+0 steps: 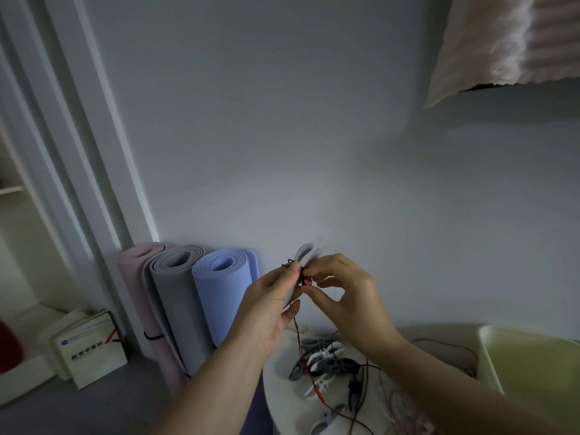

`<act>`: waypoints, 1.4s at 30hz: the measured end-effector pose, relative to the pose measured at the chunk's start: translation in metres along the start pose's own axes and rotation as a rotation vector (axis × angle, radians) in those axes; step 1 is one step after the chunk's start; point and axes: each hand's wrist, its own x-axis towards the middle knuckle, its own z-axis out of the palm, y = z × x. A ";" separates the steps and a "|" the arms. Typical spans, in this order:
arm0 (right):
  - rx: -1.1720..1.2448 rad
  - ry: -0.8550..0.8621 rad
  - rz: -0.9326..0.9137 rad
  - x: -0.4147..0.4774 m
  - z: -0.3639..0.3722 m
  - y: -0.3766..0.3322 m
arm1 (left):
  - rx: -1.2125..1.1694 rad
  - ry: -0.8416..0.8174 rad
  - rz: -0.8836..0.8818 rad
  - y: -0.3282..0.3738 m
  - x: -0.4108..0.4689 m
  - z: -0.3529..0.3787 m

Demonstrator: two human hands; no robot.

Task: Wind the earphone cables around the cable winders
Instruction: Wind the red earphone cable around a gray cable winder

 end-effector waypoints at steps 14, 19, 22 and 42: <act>0.168 -0.137 0.252 0.010 -0.012 -0.006 | 0.039 -0.050 0.009 0.000 0.002 -0.001; 0.214 -0.194 0.293 0.013 -0.019 -0.010 | 0.019 -0.049 -0.031 -0.001 0.002 -0.002; 0.190 -0.235 0.290 0.015 -0.023 -0.009 | 0.049 -0.035 -0.044 0.000 0.001 -0.003; 0.065 -0.089 0.122 0.009 -0.017 -0.010 | -0.084 -0.018 0.060 0.001 -0.005 0.007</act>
